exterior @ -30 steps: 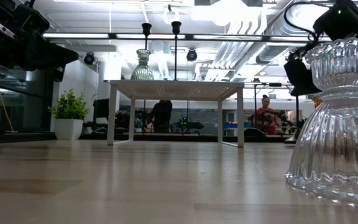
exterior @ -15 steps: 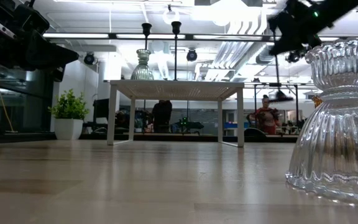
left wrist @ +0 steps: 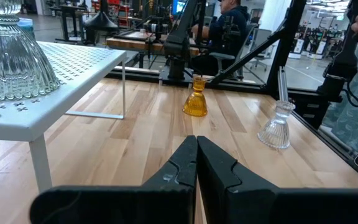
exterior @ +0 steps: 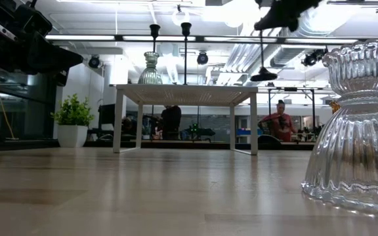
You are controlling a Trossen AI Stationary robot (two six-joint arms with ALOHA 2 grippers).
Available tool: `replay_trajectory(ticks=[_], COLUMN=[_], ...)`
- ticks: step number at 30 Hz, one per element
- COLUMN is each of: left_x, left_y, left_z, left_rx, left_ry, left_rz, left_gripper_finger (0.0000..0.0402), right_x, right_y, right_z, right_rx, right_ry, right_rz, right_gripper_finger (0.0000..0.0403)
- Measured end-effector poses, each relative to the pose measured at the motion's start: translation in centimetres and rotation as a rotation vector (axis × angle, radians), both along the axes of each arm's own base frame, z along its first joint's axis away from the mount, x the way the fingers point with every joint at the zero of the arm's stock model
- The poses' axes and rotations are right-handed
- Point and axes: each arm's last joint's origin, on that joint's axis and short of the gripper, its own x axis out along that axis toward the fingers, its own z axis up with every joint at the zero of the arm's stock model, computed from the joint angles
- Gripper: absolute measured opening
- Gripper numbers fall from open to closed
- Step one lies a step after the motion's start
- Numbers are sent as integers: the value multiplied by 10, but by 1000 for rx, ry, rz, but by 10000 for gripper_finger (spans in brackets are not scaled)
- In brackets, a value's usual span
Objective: Pick & Place candle stick holders
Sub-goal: Put the black candle holder on the shelf
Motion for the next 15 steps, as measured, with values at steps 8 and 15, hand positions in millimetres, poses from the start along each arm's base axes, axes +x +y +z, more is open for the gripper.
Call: replay_trajectory(ticks=[8, 15], left_x=[0, 0], left_y=[0, 0], left_z=[0, 0], left_rx=[0, 0], left_ry=[0, 0], left_rz=[0, 0], left_gripper_finger=[0, 0], right_x=[25, 48], right_y=[-18, -36], right_z=[12, 13], right_rx=[-29, -26], right_ry=[-17, -45], right_rz=[145, 268], right_gripper_finger=[5, 8])
